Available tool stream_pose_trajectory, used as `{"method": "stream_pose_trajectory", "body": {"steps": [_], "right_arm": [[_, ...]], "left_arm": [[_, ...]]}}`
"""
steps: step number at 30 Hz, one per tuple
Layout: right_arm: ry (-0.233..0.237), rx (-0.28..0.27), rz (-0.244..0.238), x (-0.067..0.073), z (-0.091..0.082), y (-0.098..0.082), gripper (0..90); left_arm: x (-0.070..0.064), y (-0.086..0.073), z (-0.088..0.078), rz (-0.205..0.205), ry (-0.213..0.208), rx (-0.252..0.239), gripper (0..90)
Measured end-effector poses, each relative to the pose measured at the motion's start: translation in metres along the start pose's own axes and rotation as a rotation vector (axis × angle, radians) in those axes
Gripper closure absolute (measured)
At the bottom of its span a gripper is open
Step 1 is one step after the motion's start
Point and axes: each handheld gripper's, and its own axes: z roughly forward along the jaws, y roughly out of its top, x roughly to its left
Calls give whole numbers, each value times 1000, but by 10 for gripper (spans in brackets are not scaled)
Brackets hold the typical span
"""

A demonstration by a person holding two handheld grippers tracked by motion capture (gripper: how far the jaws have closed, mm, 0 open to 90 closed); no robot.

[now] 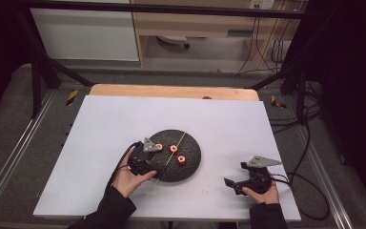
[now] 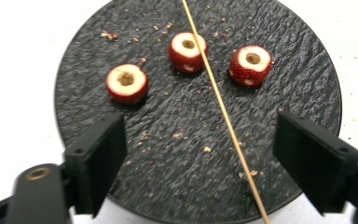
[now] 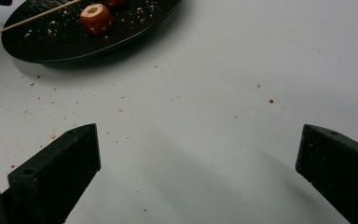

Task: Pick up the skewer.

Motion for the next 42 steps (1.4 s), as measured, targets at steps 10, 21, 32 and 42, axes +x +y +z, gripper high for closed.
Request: {"method": "stream_pose_trajectory", "body": {"steps": [10,21,32,42], "right_arm": [[2,4,-3,0,1,0,7],[7,6,-1,0,1,0,8],[8,6,7,0,0,0,8],[8,3,5,0,0,0,8]], "left_arm": [[-3,8,15,-17,-3,82,384],[-10,15,23,-22,-10,142,557],[-15,17,29,-47,11,180,699],[-17,18,30,-73,42,185,807]]}}
